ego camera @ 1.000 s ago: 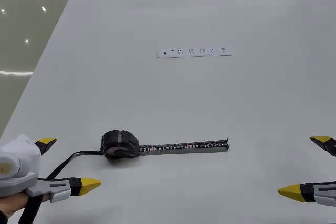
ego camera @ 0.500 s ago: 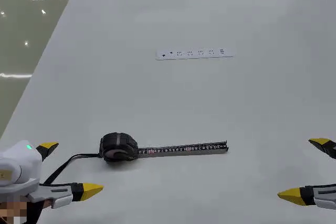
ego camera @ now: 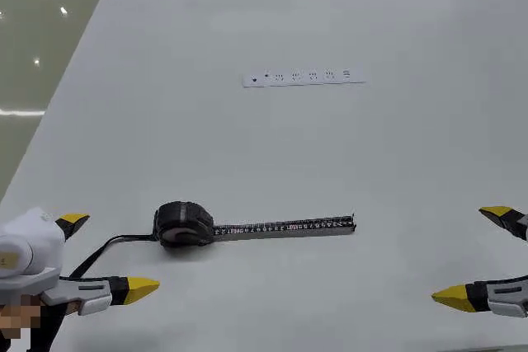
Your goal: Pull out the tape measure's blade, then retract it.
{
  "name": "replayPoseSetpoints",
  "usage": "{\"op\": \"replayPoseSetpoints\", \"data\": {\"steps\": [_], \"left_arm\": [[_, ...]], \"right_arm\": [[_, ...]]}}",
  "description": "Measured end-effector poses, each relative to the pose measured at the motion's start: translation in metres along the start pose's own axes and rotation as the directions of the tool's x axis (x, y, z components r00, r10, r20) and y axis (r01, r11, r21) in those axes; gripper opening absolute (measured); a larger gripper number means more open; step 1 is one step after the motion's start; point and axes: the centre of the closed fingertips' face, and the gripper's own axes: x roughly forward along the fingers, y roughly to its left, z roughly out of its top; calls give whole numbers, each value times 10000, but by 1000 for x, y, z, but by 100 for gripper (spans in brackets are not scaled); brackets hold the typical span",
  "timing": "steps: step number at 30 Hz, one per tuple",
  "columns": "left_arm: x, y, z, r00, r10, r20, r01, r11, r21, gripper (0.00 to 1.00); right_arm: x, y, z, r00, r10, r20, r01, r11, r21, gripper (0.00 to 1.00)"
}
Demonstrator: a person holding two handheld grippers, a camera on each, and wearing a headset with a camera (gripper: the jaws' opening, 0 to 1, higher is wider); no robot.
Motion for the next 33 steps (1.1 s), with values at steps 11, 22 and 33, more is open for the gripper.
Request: {"op": "replayPoseSetpoints", "data": {"steps": [11,22,33], "left_arm": [[3,-1,10,10000,44,88,-44,10000,-25,99],[13,-11,30,9996,-65,262,67,9999,-88,99],[36,-20,46,9991,30,421,-9,9988,-498,99]], "right_arm": [[1,2,8,9999,91,-88,-93,9998,-163,99],[12,2,27,9985,494,-254,-514,9949,-870,99],[32,5,40,9917,1045,-743,-1150,9810,-1563,99]]}}
